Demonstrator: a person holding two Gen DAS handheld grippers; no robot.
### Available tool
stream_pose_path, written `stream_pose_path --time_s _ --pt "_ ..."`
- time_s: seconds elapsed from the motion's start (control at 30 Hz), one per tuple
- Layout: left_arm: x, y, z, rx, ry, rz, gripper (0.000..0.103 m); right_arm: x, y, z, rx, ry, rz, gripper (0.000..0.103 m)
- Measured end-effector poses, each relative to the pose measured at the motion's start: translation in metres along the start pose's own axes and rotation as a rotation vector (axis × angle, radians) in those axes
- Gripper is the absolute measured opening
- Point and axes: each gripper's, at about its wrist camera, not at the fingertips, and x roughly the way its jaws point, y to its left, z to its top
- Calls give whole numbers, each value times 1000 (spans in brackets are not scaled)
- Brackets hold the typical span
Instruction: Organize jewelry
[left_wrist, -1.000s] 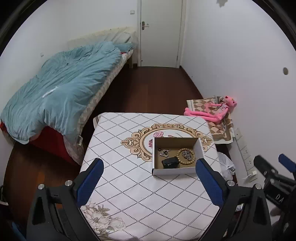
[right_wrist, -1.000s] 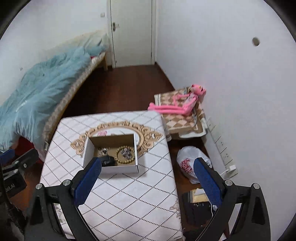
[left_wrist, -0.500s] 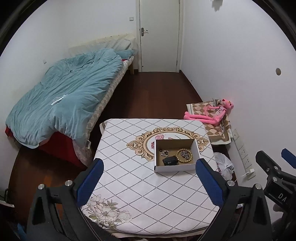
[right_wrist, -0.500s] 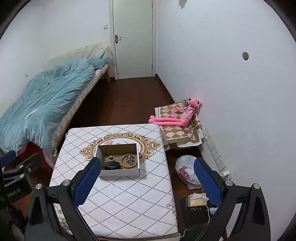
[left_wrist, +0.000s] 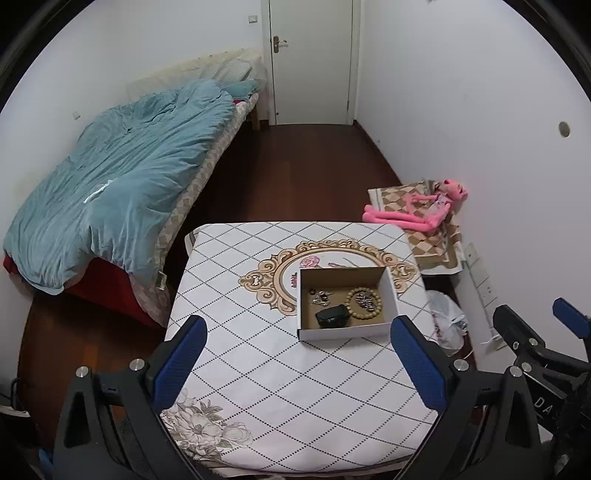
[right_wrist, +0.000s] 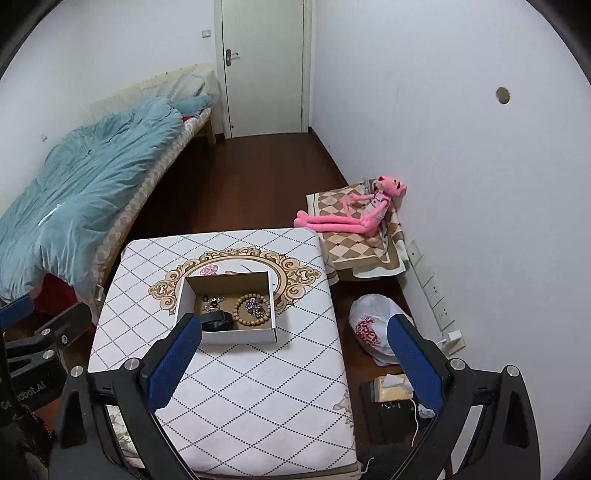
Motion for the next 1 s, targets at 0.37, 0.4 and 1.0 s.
stream_pose_path --time_s 0.37,0.4,1.0 --pt "36 0 7 -12 69 -5 101 42 10 15 -37 61 -8 102" --pt "37 0 7 -11 72 -3 101 43 10 16 -38 65 -7 102" --pt "49 6 3 -10 89 13 101 59 13 12 -60 98 -9 102"
